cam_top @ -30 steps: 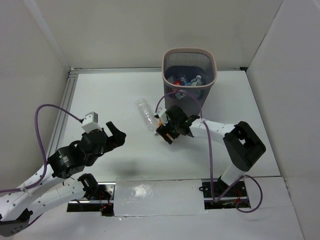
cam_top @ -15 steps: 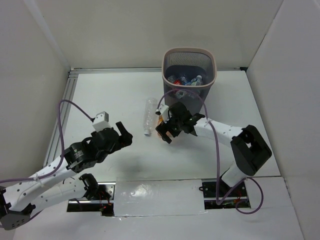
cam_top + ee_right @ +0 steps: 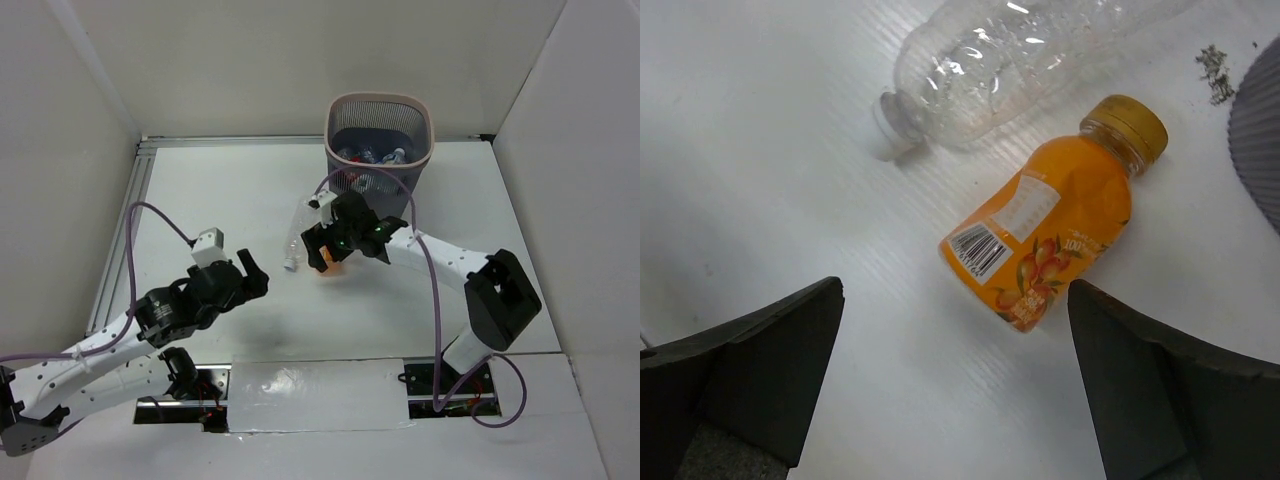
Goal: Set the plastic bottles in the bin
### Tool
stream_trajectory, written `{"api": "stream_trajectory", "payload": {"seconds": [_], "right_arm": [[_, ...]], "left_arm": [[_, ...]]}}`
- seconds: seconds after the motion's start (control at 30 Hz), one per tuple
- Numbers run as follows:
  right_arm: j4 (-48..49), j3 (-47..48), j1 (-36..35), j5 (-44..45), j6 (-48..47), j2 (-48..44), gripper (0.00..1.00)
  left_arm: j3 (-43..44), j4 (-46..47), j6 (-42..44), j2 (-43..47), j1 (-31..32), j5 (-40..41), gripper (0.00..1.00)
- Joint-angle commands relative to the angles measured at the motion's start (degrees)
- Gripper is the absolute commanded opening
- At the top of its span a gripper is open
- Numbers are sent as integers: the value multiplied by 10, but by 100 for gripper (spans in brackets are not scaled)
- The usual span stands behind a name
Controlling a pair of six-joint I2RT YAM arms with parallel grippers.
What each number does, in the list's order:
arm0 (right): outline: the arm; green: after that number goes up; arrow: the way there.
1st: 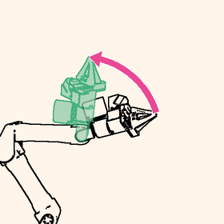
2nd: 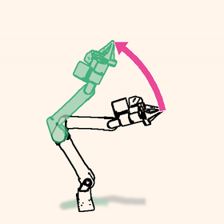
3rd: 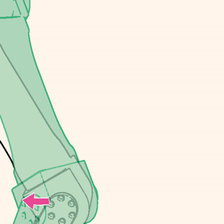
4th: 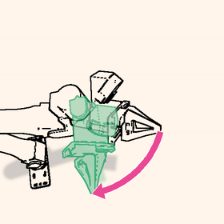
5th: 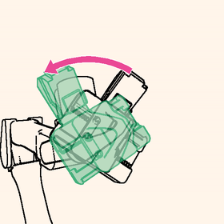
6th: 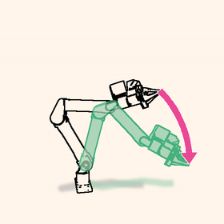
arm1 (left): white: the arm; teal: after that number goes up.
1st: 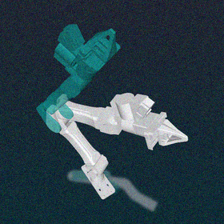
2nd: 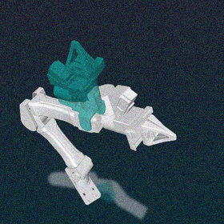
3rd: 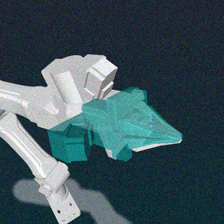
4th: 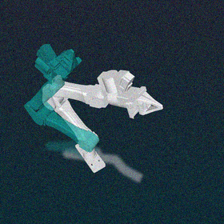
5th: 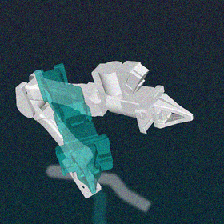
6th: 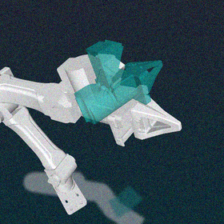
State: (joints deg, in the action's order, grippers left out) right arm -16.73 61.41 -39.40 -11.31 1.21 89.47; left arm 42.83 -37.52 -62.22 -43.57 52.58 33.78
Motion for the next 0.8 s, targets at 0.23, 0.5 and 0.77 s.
{"api": "stream_trajectory", "payload": {"seconds": [0.23, 0.5, 0.77], "right_arm": [[61, -13, -56, 190, 87, 42, 99], [101, -42, -77, 223, 86, 65, 88], [119, -42, -77, 241, 86, 94, 84]], "left_arm": [[-6, -25, -41, 34, 13, 32, 100], [-1, -19, -36, 10, 13, 27, 100], [-1, -13, -31, 16, 13, 27, 100]]}}
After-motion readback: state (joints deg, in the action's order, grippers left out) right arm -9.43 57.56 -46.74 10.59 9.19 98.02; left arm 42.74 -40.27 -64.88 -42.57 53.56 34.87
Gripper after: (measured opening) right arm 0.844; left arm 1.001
